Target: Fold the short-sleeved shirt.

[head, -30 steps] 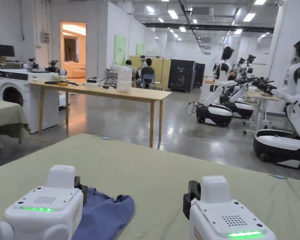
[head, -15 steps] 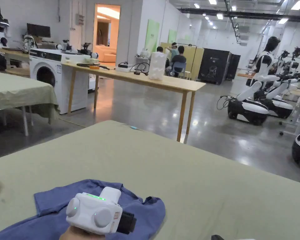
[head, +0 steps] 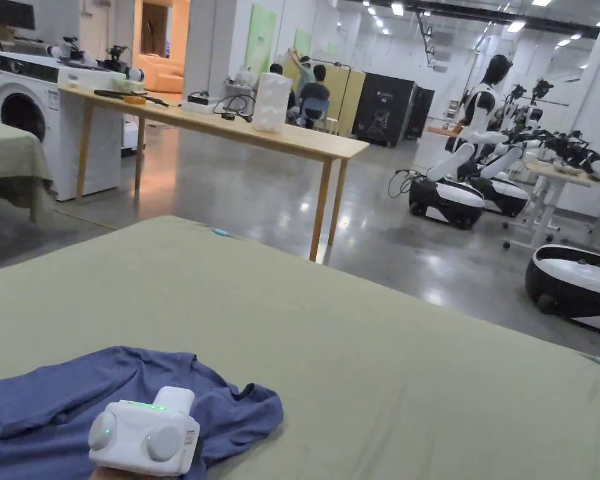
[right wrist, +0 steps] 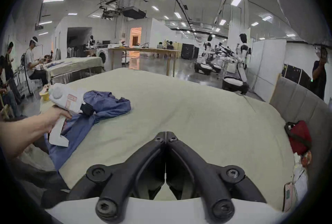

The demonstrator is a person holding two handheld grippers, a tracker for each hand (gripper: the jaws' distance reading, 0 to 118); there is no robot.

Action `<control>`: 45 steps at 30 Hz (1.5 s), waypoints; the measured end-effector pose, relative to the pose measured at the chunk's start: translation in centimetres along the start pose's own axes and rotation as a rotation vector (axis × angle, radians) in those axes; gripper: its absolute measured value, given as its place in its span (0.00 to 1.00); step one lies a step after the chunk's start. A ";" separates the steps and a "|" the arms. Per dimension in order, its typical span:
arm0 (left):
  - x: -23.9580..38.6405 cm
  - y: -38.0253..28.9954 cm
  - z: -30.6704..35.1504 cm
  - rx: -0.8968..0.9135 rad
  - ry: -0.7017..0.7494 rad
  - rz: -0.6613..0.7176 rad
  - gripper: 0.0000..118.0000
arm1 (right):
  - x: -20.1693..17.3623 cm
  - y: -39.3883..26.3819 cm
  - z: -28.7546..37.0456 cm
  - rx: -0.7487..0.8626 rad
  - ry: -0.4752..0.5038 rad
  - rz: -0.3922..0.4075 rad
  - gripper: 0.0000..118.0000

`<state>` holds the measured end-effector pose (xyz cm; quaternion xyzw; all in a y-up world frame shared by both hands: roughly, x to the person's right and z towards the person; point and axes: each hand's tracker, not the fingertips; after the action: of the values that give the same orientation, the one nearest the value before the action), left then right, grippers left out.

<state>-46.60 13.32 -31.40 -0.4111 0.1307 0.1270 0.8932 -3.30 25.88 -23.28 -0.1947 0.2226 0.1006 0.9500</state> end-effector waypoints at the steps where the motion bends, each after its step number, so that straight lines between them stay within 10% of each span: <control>1: 0.5 -0.3 0.6 0.036 0.007 0.001 0.02 | 0.2 0.1 0.7 0.002 0.003 -0.015 0.00; 18: 41.9 3.7 14.6 0.330 -0.682 -0.378 0.02 | 12.7 -2.3 9.4 0.031 -0.187 -0.141 0.00; 26: 58.0 -7.4 6.7 0.063 -0.604 -0.685 0.02 | 18.8 -5.7 11.7 0.007 -0.276 -0.213 0.00; 33: 57.0 -10.7 4.4 0.050 -0.641 -0.515 0.16 | 21.3 -7.4 12.8 -0.003 -0.301 -0.241 0.00; 36: 53.2 -9.5 8.9 0.168 -0.713 -0.489 1.00 | 21.4 -7.1 13.3 0.010 -0.298 -0.228 0.00; 44: 35.6 -11.1 21.1 0.362 -0.525 -0.471 0.97 | 18.4 -7.2 12.6 0.045 -0.256 -0.188 0.00; 45: 33.8 -11.4 21.4 0.341 -0.515 -0.473 0.77 | 17.7 -7.1 12.5 0.044 -0.245 -0.204 0.00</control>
<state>-8.43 26.61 -21.38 -0.2303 -0.1773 -0.0069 0.9568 19.10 26.52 -18.84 -0.1818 0.0861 0.0219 0.9793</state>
